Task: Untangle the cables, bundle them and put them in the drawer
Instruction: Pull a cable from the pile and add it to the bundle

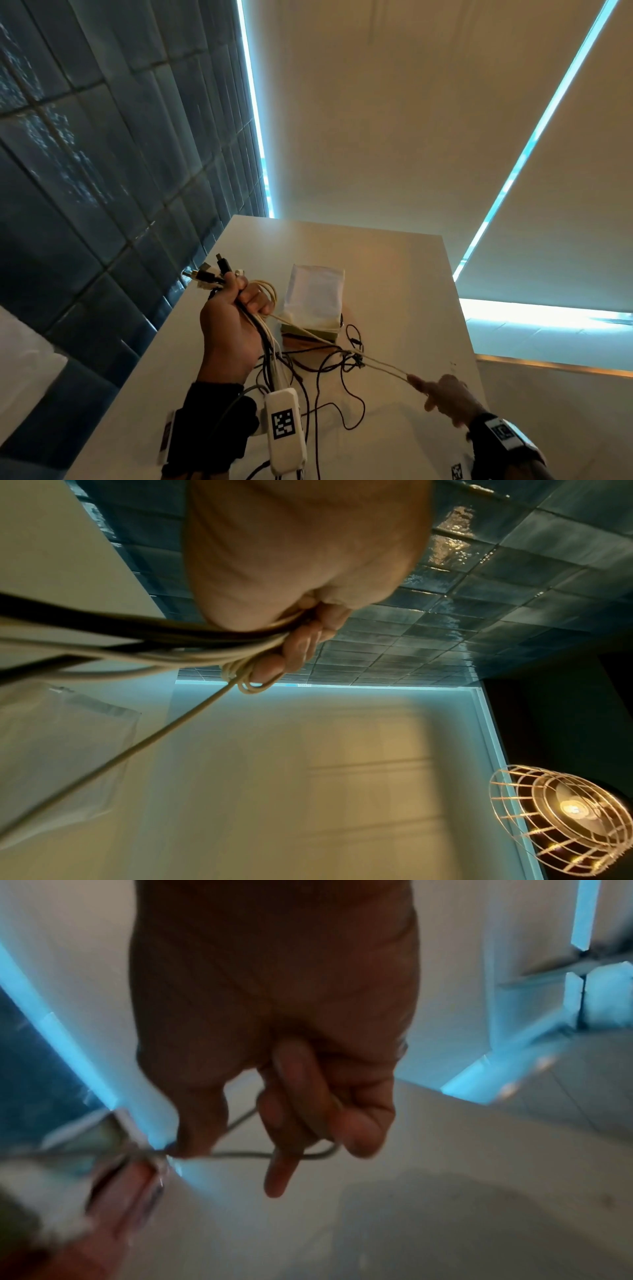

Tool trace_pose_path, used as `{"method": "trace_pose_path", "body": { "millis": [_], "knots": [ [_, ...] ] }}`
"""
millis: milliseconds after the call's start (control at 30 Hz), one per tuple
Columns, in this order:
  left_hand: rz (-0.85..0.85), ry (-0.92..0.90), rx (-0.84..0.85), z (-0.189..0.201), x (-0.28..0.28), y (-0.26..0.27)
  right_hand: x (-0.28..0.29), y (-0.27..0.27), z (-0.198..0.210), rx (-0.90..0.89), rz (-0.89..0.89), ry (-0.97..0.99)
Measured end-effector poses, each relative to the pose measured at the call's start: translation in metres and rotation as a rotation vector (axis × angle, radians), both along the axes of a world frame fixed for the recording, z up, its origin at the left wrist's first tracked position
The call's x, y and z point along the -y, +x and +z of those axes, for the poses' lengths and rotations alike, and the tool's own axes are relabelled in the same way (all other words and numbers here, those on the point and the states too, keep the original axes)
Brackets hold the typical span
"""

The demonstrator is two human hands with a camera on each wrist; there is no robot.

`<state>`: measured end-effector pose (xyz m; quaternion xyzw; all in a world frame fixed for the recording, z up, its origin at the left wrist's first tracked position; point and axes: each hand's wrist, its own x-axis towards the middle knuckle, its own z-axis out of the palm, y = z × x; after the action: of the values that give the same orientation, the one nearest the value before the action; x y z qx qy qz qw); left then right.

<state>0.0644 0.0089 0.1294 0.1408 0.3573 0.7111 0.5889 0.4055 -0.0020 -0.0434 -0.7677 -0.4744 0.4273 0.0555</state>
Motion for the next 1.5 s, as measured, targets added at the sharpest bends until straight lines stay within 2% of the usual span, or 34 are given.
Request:
{"method": "trace_pose_path", "body": {
  "millis": [67, 133, 233, 267, 300, 333, 400, 433, 500, 600, 733, 933, 1200, 1500],
  "knots": [
    [-0.015, 0.025, -0.025, 0.004, 0.000, 0.003, -0.004, -0.002, 0.006, -0.156, -0.043, -0.059],
    [-0.037, 0.052, -0.025, 0.009, 0.000, 0.010, -0.011, -0.008, 0.019, -0.164, 0.053, 0.013],
    [-0.094, 0.077, 0.007, 0.013, -0.001, 0.023, -0.021, -0.021, 0.045, 0.110, 0.276, 0.337],
    [-0.117, 0.079, 0.023, 0.013, -0.002, 0.027, -0.021, -0.032, 0.058, 0.098, 0.282, 0.500],
    [-0.142, 0.084, 0.036, 0.013, -0.002, 0.031, -0.020, -0.049, 0.071, -0.014, 0.292, 0.624],
    [-0.166, 0.092, 0.043, 0.013, -0.002, 0.033, -0.018, -0.069, 0.084, -0.200, 0.318, 0.670],
    [-0.212, 0.111, 0.037, 0.014, -0.002, 0.038, -0.013, -0.115, 0.110, -0.593, 0.393, 0.594],
    [-0.226, 0.117, 0.029, 0.015, -0.002, 0.039, -0.012, -0.133, 0.116, -0.731, 0.413, 0.561],
    [-0.231, 0.127, 0.005, 0.018, -0.002, 0.039, -0.012, -0.158, 0.117, -0.891, 0.390, 0.562],
    [-0.191, 0.150, -0.026, 0.022, 0.000, 0.027, -0.014, -0.166, 0.110, -1.013, 0.308, 0.529],
    [-0.142, 0.154, -0.051, 0.024, 0.005, 0.016, -0.018, -0.164, 0.110, -1.008, 0.357, 0.525],
    [-0.120, 0.128, -0.110, 0.026, 0.010, 0.016, -0.035, -0.155, 0.091, -0.823, 0.446, 0.605],
    [-0.130, 0.083, -0.108, 0.021, 0.010, 0.024, -0.031, -0.136, 0.053, -0.730, 0.416, 0.592],
    [-0.150, 0.063, -0.089, 0.020, 0.008, 0.028, -0.032, -0.120, 0.032, -0.696, 0.385, 0.573]
  ]
}}
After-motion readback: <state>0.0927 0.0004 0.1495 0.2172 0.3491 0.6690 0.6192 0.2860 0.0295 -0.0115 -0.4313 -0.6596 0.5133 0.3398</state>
